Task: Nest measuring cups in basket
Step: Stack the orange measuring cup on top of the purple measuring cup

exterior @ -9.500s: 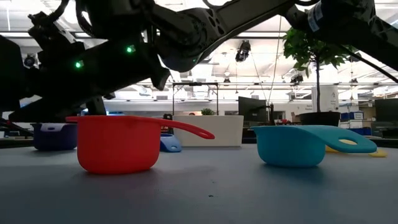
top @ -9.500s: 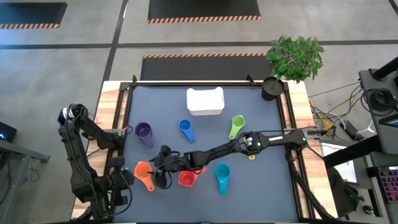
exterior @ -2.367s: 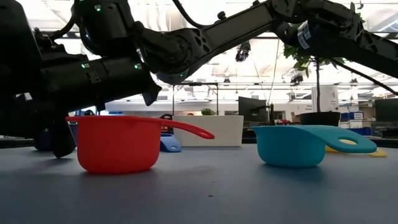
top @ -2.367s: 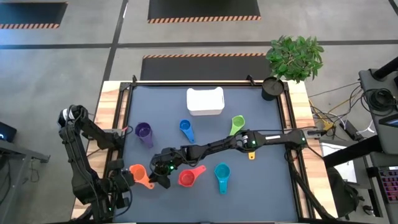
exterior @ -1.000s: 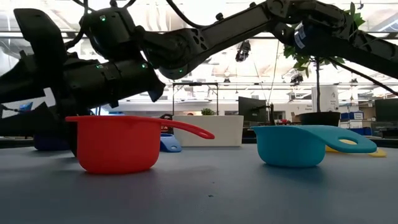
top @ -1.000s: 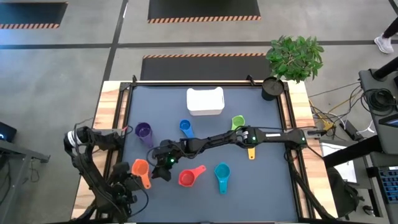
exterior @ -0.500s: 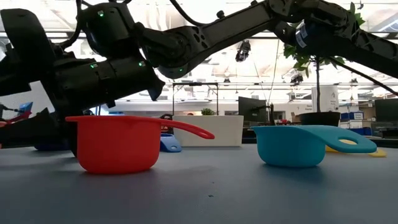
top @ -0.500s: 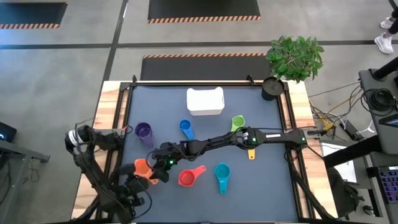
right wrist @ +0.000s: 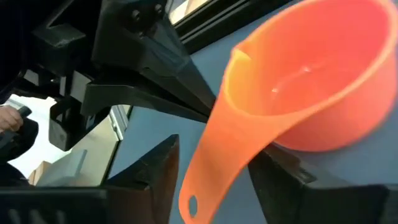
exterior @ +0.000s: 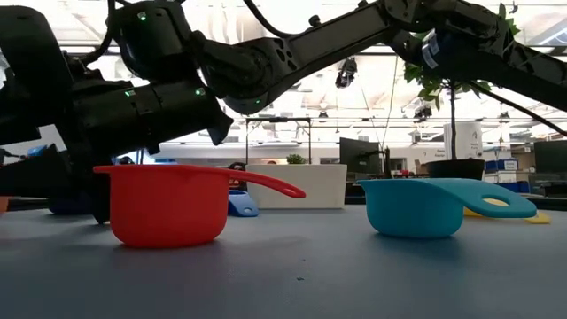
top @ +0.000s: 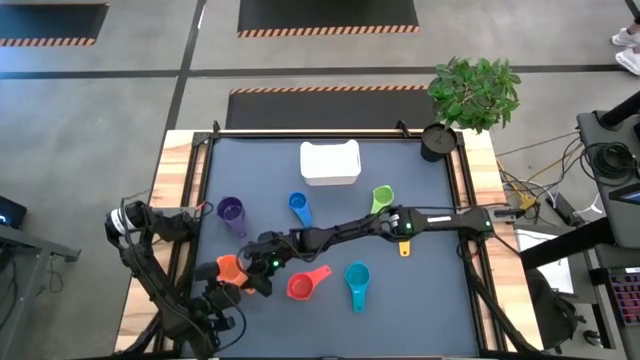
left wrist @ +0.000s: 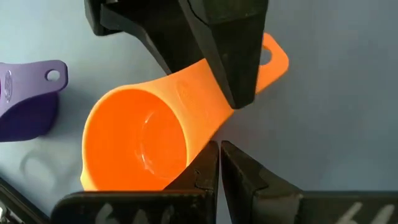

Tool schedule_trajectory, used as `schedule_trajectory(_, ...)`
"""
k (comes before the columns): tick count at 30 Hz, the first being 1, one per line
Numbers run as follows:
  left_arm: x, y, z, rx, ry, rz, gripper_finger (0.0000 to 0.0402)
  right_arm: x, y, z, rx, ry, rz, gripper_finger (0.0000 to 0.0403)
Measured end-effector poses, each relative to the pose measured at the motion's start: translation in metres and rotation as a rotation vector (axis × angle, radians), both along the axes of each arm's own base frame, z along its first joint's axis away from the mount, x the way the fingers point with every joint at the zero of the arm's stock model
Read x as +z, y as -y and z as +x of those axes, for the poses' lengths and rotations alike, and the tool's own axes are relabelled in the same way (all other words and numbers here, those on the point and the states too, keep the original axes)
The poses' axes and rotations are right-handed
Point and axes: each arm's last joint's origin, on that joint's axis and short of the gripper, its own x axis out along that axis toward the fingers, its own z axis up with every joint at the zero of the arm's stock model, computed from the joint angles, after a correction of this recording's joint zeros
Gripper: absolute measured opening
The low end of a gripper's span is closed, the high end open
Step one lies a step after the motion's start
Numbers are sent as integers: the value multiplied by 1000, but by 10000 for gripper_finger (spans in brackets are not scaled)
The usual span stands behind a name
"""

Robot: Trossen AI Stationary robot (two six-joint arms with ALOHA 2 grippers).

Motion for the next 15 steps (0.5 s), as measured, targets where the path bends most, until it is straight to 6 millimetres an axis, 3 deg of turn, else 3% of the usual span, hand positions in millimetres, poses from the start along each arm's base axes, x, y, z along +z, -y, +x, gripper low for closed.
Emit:
schedule_trajectory(11, 1, 0, 0, 2, 1, -1, 0, 1, -2, 0, 33, 24, -10, 37)
schedule_trajectory(15, 20, 9, 0, -38, -12, 15, 0, 2, 6, 0, 80, 22, 13, 11)
